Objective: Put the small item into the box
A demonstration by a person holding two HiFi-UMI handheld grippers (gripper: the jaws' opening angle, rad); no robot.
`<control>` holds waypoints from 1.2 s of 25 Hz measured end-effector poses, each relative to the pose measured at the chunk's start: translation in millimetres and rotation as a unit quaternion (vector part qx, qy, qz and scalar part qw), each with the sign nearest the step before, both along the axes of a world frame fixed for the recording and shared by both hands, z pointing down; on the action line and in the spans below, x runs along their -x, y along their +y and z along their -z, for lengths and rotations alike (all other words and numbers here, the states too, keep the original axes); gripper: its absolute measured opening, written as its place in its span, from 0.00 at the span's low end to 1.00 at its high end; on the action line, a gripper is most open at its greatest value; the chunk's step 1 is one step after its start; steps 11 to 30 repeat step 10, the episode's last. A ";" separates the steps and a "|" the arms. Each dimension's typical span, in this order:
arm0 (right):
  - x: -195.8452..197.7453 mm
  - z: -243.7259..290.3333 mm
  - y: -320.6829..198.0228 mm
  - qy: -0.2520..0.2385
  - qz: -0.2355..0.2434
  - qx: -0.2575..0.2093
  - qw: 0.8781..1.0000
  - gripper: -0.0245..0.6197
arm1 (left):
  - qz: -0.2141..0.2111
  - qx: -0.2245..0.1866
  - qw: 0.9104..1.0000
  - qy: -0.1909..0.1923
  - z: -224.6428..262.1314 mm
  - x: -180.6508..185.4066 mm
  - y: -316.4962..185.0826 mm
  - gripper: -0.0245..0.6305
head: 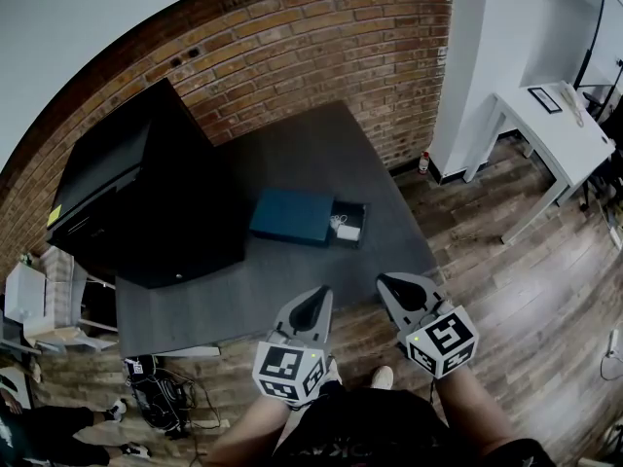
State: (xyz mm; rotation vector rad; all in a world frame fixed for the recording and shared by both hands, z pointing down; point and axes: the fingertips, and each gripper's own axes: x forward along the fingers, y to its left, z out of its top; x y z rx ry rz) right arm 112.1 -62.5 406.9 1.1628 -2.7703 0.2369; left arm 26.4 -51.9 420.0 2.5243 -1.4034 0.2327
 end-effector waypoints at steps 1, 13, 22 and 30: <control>-0.2 0.3 0.1 0.000 0.000 0.000 1.000 0.07 | 0.000 0.000 1.000 -0.001 0.4 -0.5 0.2 0.09; -0.6 2.4 0.3 -0.002 0.001 -0.001 1.000 0.07 | 0.002 -0.002 1.000 -0.002 1.1 -1.0 1.3 0.09; -0.6 2.4 0.3 -0.002 0.001 -0.001 1.000 0.07 | 0.002 -0.002 1.000 -0.002 1.1 -1.0 1.3 0.09; -0.6 2.4 0.3 -0.002 0.001 -0.001 1.000 0.07 | 0.002 -0.002 1.000 -0.002 1.1 -1.0 1.3 0.09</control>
